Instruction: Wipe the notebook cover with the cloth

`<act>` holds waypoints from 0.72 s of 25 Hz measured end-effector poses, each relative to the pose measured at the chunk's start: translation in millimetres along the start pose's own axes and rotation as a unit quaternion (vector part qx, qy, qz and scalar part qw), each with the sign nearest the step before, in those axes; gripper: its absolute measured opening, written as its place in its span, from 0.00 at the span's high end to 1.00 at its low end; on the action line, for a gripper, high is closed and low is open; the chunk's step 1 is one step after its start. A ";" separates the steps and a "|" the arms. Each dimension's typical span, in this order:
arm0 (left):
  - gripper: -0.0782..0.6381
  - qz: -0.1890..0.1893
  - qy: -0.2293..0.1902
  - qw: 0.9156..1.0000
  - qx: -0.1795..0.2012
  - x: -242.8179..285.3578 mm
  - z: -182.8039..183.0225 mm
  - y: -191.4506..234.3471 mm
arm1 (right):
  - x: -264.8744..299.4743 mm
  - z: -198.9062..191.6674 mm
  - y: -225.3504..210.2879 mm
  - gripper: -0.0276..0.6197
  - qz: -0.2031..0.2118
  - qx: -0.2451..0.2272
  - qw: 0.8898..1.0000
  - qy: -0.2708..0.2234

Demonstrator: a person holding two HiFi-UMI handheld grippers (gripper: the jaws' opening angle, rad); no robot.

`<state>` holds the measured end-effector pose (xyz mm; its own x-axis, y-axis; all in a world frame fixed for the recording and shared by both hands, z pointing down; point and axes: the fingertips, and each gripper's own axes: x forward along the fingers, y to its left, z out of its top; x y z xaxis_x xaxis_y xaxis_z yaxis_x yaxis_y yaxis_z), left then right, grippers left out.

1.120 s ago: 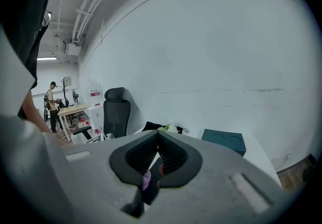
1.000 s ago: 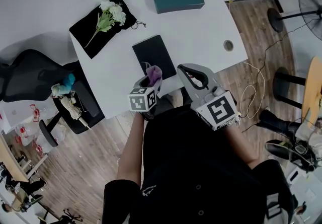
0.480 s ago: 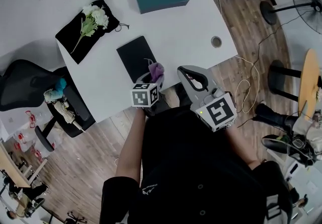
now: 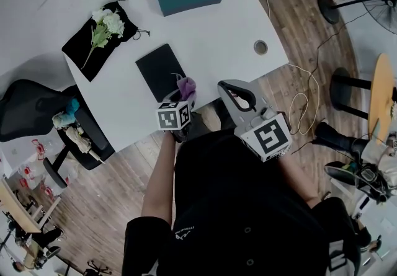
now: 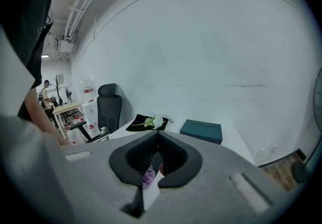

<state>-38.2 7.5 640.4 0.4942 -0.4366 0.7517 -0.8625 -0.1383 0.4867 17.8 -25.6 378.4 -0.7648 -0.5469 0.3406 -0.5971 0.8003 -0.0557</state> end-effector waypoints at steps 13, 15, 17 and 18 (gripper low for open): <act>0.63 0.019 -0.010 1.000 -0.018 -13.6 -12.3 16.8 | -3.2 -3.3 17.8 0.95 0.015 -0.009 1.000 -0.001; 0.63 0.021 -0.012 0.999 -0.021 -16.8 -14.3 20.1 | -5.2 -8.1 20.5 0.95 0.013 -0.003 1.000 0.015; 0.63 0.023 -0.014 0.999 -0.023 -19.8 -15.7 22.8 | -6.9 -10.3 21.9 0.95 0.009 0.001 1.000 0.026; 0.63 0.025 -0.015 0.999 -0.023 -21.2 -16.5 24.0 | -7.3 -9.8 22.4 0.95 0.006 0.001 1.000 0.029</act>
<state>-67.7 28.1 643.5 0.4466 -0.4684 0.7623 -0.8797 -0.0741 0.4698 12.4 -1.3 383.9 -0.7570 -0.5211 0.3942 -0.5879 0.8065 -0.0627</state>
